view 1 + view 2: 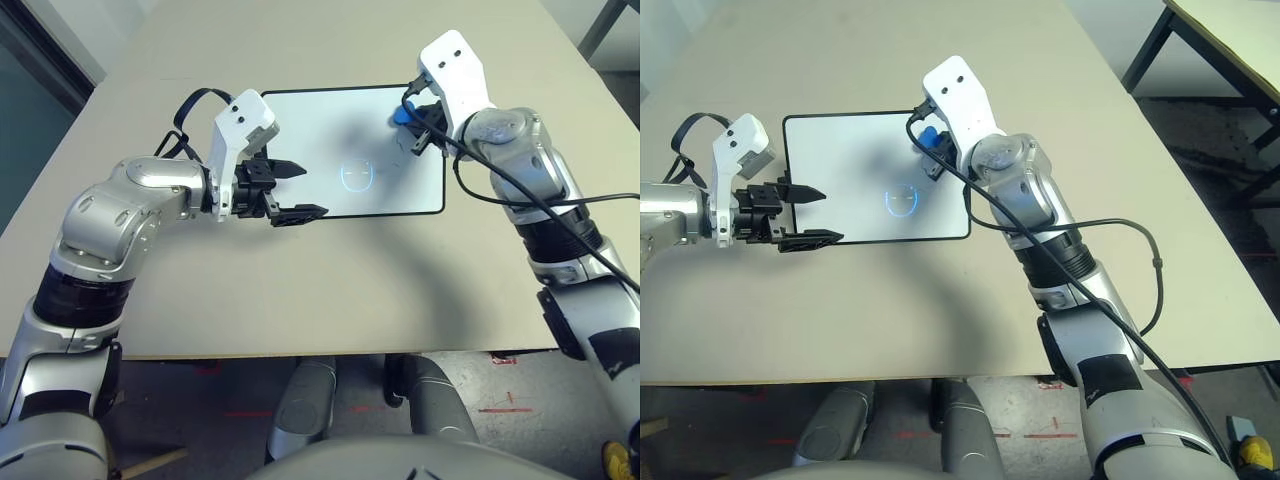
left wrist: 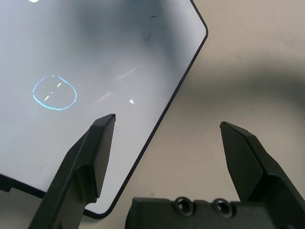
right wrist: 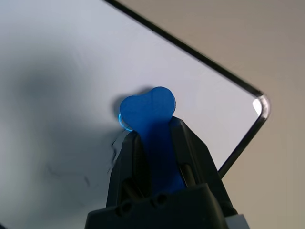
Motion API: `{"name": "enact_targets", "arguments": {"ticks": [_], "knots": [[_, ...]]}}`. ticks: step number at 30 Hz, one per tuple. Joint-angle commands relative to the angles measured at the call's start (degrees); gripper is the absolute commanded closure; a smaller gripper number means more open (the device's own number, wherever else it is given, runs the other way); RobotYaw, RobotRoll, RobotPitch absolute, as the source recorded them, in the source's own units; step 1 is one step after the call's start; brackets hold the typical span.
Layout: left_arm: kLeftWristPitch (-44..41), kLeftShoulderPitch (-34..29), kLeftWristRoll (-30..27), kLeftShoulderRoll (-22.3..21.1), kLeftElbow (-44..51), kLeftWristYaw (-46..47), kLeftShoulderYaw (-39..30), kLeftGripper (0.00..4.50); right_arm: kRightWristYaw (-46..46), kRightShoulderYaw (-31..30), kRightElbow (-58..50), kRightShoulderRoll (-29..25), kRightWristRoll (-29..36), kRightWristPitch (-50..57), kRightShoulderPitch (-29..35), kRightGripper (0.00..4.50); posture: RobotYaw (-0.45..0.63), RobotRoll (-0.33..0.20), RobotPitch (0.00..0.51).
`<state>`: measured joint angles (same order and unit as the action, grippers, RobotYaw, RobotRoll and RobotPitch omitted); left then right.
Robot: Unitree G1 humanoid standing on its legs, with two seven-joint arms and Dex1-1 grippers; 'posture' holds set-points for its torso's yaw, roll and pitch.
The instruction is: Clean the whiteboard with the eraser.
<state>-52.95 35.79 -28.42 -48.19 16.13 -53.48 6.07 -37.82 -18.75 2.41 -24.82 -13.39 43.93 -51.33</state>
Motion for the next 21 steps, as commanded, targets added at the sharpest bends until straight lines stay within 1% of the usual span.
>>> {"name": "enact_targets", "arguments": {"ticks": [1, 6, 12, 16, 21], "knots": [[0.33, 0.28, 0.60, 0.11, -0.01, -0.40, 1.06, 0.00, -2.43, -2.36, -1.76, 0.86, 1.85, 3.54, 4.44, 3.70, 0.16, 0.000, 0.168], [0.48, 0.68, 0.93, 0.21, -0.27, -0.78, 1.32, 0.00, -5.08, -4.46, -6.74, 0.84, 3.23, 5.75, 8.86, 3.70, 0.15, 0.000, 0.168], [0.63, 1.07, 1.21, 0.25, -0.62, -1.07, 1.55, 0.00, -5.99, -5.40, -7.92, 0.25, 3.36, 6.92, 9.78, 3.70, 0.15, 0.000, 0.167], [0.67, 1.18, 1.40, 0.32, -0.69, -1.24, 1.54, 0.00, -4.70, -4.18, -5.72, -0.03, 2.71, 6.07, 8.35, 3.70, 0.15, 0.000, 0.167], [0.74, 1.15, 1.63, 0.43, -0.76, -1.37, 1.46, 0.00, -1.53, -0.74, -0.59, -0.23, 2.09, 4.24, 3.79, 3.70, 0.15, 0.000, 0.165]]}}
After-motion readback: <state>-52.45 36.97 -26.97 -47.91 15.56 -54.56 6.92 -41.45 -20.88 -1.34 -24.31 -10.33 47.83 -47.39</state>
